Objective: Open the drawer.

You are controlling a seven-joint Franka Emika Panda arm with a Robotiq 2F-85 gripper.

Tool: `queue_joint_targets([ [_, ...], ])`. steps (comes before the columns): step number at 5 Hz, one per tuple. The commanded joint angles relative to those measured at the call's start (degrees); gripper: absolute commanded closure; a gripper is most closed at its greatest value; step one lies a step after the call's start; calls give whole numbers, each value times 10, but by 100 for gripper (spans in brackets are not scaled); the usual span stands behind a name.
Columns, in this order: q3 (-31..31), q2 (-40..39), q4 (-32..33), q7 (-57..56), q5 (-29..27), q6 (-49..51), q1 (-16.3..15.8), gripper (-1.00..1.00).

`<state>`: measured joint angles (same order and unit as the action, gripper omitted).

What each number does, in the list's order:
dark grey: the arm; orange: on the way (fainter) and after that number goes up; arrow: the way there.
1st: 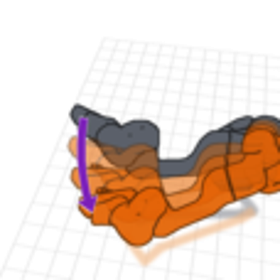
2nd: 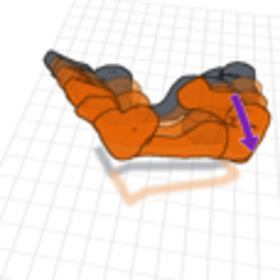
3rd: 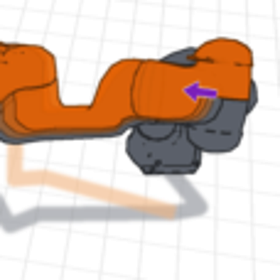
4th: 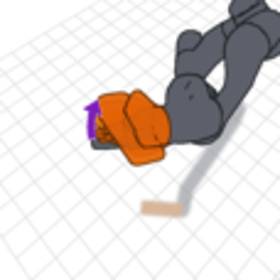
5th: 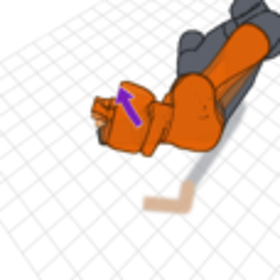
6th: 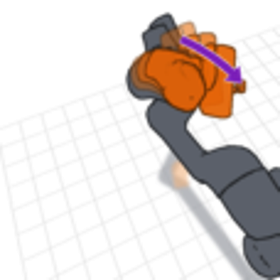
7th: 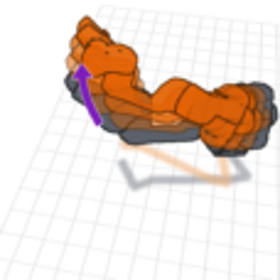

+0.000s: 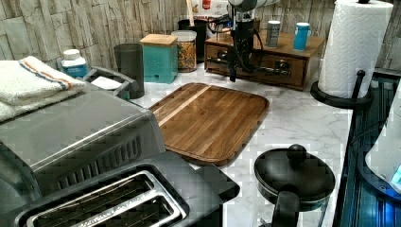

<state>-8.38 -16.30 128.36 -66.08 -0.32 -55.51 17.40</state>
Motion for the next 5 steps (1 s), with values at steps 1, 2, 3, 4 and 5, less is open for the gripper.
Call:
queue_joint_targets([
  [1,92,76,64,-8,-70,30,-63,-100],
  [2,103,89,89,62,-43,18,-94,-100],
  [3,107,100,109,128,-15,2,-133,-100],
  [4,118,104,111,148,-15,13,-150,-100],
  [5,128,114,113,159,-25,26,-156,-100],
])
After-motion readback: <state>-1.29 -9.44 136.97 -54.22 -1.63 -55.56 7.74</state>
